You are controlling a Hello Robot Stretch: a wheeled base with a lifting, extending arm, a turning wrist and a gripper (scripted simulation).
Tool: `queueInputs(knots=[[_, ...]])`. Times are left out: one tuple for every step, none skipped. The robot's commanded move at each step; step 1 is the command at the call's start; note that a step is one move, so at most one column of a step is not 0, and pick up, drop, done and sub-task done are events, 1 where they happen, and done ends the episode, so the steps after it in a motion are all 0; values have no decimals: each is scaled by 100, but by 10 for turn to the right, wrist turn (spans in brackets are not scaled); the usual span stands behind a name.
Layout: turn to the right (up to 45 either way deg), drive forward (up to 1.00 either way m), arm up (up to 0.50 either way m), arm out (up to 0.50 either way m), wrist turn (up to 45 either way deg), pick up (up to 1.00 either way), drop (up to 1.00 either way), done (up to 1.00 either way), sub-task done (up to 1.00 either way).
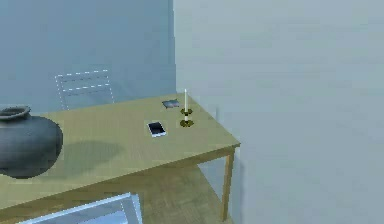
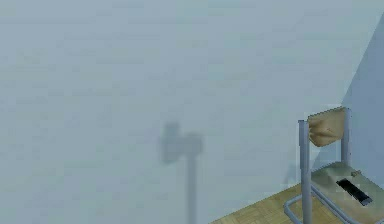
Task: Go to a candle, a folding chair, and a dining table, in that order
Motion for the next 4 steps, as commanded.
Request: queueInputs(knots=[[0,0,0,0,0,0,0,0,100],[450,0,0,0,0,0,0,0,0],[450,0,0,0,0,0,0,0,0],[450,0,0,0,0,0,0,0,0]])
